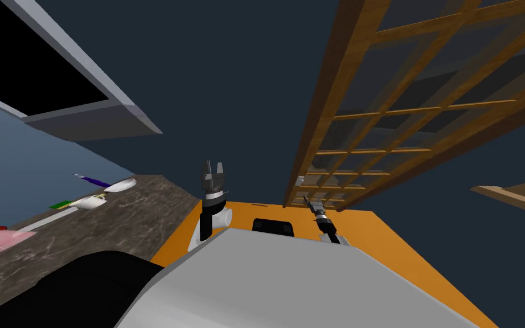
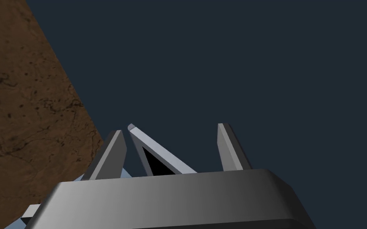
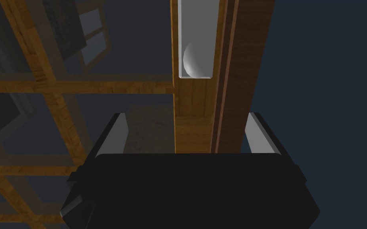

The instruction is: Pull the door open

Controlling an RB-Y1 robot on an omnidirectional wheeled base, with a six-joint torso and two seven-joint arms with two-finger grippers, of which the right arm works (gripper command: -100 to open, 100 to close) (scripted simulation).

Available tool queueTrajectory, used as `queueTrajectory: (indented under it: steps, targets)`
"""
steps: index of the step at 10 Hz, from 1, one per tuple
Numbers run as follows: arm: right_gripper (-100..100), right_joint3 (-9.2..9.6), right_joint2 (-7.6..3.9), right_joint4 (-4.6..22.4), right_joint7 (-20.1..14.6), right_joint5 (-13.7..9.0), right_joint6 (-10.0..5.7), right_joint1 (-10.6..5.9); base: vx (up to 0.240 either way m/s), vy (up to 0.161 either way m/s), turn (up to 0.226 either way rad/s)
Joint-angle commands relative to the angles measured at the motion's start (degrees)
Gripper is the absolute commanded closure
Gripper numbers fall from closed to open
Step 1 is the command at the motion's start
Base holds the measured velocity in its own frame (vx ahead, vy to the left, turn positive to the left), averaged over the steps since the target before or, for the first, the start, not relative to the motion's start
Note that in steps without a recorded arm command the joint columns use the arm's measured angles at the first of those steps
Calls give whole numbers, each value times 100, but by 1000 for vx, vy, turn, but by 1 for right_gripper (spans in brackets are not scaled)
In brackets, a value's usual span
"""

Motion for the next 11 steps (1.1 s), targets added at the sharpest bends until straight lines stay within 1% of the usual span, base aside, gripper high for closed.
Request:
queueTrajectory:
  steps: [1,2,3,4,5,6,7,8,9,10,11]
  targets:
    - [-100,-172,35,17,110,-88,108,14,-45,-40,251]
    - [-100,-354,61,93,227,-183,182,-17,-10,-57,354]
    - [-100,-445,74,129,286,-232,218,-36,2,-67,285]
    - [-100,-622,103,197,404,-327,288,-85,22,-69,323]
    - [-100,-707,118,228,461,-374,320,-113,40,-70,220]
    - [-100,-858,149,276,566,-458,376,-184,52,-69,295]
    - [-100,-925,165,294,614,-497,399,-225,71,-74,284]
    - [-100,-1032,198,313,695,-562,432,-320,101,-71,288]
    - [-100,-1096,231,307,752,-608,445,-432,123,-80,268]
    - [-100,-1121,257,283,784,-633,442,-537,188,-76,215]
    - [-100,-1091,266,245,763,-607,471,-462,76,-34,-2]
